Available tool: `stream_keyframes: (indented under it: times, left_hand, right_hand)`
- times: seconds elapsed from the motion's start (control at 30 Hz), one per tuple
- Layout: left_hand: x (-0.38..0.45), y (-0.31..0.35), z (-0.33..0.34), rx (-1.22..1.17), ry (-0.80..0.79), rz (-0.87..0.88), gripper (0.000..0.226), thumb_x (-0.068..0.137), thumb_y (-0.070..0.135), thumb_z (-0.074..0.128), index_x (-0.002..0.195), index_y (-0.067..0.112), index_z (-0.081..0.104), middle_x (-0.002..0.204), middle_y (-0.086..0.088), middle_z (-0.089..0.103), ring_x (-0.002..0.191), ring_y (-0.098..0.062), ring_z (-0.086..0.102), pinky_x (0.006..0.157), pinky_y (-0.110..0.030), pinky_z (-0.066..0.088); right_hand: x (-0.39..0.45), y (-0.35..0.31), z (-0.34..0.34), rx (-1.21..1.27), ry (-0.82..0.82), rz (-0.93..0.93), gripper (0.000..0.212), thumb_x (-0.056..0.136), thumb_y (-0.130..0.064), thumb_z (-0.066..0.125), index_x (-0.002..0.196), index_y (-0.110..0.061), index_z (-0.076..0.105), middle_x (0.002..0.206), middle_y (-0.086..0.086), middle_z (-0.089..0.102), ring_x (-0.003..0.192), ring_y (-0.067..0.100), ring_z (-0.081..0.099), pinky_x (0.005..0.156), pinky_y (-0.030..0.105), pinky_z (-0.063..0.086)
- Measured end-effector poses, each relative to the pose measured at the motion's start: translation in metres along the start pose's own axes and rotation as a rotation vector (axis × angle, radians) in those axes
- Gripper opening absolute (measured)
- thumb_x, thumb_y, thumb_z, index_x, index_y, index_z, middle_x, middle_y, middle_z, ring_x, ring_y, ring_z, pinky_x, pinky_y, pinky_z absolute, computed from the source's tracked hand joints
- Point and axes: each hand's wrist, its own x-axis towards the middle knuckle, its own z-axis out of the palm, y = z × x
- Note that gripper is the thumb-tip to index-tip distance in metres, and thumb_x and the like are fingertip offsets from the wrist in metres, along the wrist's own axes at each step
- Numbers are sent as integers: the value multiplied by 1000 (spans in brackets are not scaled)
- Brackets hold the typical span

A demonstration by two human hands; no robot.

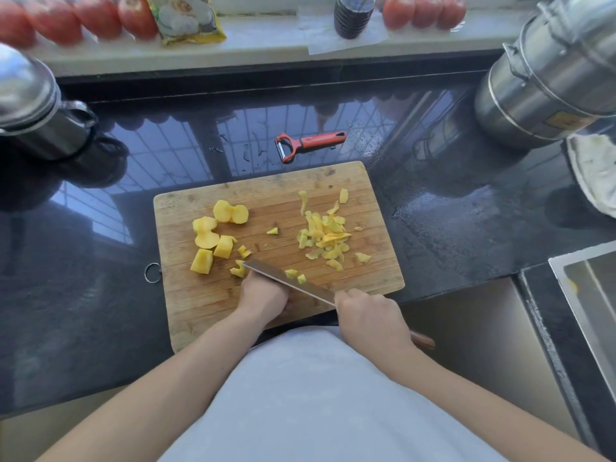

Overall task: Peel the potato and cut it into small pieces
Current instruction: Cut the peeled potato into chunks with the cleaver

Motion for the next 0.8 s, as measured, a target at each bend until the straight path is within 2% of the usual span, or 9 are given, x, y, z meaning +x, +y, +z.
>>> stream_keyframes:
  times: [0.07, 0.13, 0.17, 0.23, 0.37, 0.47, 0.57, 0.67, 0.8]
  left_hand:
    - [-3, 0, 0, 23, 33, 12, 26, 85, 21, 64, 102, 2, 69, 89, -18, 77, 76, -36, 77, 64, -42, 65]
    - [-8, 2, 0, 2, 52, 31, 22, 88, 17, 66, 103, 2, 70, 90, -18, 77, 71, -33, 76, 58, -36, 61]
    - [-11, 5, 0, -27, 51, 41, 22, 88, 20, 63, 98, 2, 71, 85, -18, 76, 65, -34, 73, 57, -38, 61]
    - [-16, 10, 1, -46, 70, 58, 22, 88, 25, 62, 89, 5, 73, 76, -16, 75, 59, -35, 71, 57, -44, 64]
    - [-23, 12, -1, -24, 86, 78, 23, 88, 28, 65, 86, 6, 74, 75, -16, 76, 63, -36, 75, 60, -53, 65]
    - [-26, 14, 0, -15, 94, 72, 17, 92, 23, 67, 88, 7, 72, 77, -17, 76, 64, -35, 76, 60, -52, 66]
    - [-27, 14, -1, 5, 112, 81, 9, 93, 18, 66, 89, 11, 70, 80, -16, 76, 66, -34, 76, 61, -51, 66]
    - [-26, 12, 0, 27, 95, 89, 15, 98, 19, 66, 85, 24, 60, 85, -14, 76, 67, -31, 75, 62, -42, 66]
    - [-26, 13, -2, 75, 87, 95, 13, 101, 25, 66, 93, 14, 65, 84, -10, 77, 69, -27, 77, 57, -33, 63]
  right_hand:
    - [1, -2, -3, -46, 12, -15, 29, 47, -5, 82, 58, -15, 56, 49, 1, 53, 34, 27, 54, 41, 24, 22]
    - [2, -3, -6, -64, -11, -41, 11, 76, -6, 66, 81, -14, 61, 75, 5, 66, 63, 32, 68, 50, 30, 33]
    - [4, -2, -7, -58, -90, -27, 13, 86, -6, 55, 93, -15, 59, 90, 5, 67, 80, 33, 70, 58, 33, 36]
    - [6, 1, -8, -18, -175, 12, 18, 92, -4, 47, 101, -18, 55, 101, 4, 66, 93, 32, 67, 64, 34, 37]
    - [11, 5, -10, 27, -186, 36, 19, 89, -2, 52, 95, -20, 51, 100, 3, 65, 93, 31, 67, 64, 34, 38]
    - [19, 3, -14, 17, -202, 20, 22, 87, -1, 57, 101, -18, 56, 101, 4, 65, 94, 31, 66, 65, 34, 39]
    - [22, 7, -9, 49, -197, 17, 22, 86, -2, 59, 97, -20, 57, 93, 3, 63, 87, 31, 65, 63, 34, 38]
    - [19, 21, 4, 185, -182, 62, 14, 97, -14, 50, 89, -21, 59, 80, 3, 59, 78, 33, 60, 60, 34, 40]
    - [20, 30, 4, 313, -235, 89, 27, 104, -37, 47, 98, -20, 67, 92, 7, 68, 83, 32, 61, 66, 37, 46]
